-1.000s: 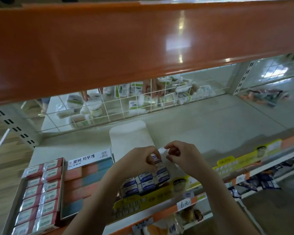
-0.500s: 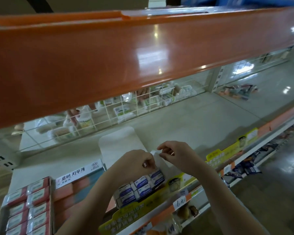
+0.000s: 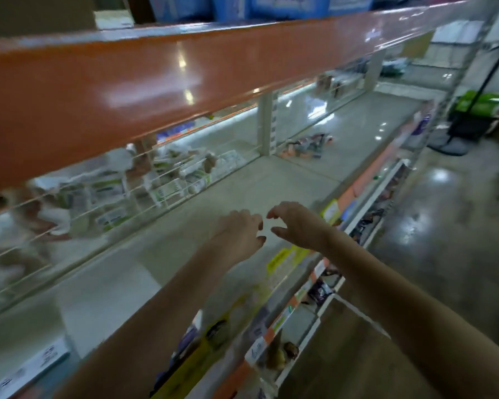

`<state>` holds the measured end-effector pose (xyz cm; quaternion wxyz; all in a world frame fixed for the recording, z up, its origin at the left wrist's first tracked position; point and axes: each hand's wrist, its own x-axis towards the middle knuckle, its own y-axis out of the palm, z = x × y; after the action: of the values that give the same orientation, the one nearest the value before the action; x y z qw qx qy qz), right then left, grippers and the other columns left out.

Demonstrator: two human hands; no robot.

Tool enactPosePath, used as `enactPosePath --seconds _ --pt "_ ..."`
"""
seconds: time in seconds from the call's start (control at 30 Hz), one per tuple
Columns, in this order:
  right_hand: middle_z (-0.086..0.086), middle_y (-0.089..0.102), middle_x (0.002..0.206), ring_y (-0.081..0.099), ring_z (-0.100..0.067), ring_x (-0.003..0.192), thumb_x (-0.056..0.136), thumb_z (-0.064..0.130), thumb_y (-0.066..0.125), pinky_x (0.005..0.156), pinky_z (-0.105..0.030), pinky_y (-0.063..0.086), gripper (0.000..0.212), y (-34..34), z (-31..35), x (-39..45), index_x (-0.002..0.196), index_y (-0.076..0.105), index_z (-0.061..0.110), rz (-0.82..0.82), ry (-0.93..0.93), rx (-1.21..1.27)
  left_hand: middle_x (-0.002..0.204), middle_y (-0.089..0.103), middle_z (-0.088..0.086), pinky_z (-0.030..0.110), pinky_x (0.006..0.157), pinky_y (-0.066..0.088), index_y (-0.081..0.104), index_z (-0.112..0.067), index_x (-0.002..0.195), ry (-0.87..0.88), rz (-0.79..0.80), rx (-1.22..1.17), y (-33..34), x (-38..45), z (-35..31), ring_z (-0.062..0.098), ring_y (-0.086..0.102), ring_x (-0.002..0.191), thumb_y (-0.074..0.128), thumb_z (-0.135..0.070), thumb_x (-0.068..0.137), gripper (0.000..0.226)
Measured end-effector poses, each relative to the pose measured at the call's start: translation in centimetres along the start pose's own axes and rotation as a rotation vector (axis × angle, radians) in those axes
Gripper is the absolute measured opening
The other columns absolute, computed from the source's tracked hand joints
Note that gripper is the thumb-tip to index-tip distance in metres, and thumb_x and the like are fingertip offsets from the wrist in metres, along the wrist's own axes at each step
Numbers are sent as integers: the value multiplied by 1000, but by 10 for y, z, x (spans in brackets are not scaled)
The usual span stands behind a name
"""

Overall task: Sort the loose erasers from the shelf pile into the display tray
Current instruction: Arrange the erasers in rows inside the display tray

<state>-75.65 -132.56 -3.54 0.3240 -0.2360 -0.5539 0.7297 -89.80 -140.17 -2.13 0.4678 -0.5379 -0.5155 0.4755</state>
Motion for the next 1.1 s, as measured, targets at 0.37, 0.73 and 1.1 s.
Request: enactPosePath --seconds 0.37,0.73,1.1 --pt "-11 43 137 42 -28 126 93 16 46 102 -36 35 41 -42 -171 29 135 44 13 18 101 -35 123 49 7 37 92 41 50 -20 123 -45 0 15 40 161 -107 25 48 115 48 -44 93 39" --pt "-13 47 129 44 -30 122 91 17 50 99 -35 37 41 -47 -286 111 131 47 13 14 142 3 125 53 7 34 84 46 50 -19 127 -71 -82 -19 47 307 -105 25 54 110 51 -32 90 39" --pt "-10 44 134 43 -27 124 89 12 53 99 -33 37 47 -76 -364 213 135 42 13 -93 104 39 140 40 10 38 90 45 44 -18 134 -209 -116 6 65 393 -73 30 47 119 49 -20 92 42"
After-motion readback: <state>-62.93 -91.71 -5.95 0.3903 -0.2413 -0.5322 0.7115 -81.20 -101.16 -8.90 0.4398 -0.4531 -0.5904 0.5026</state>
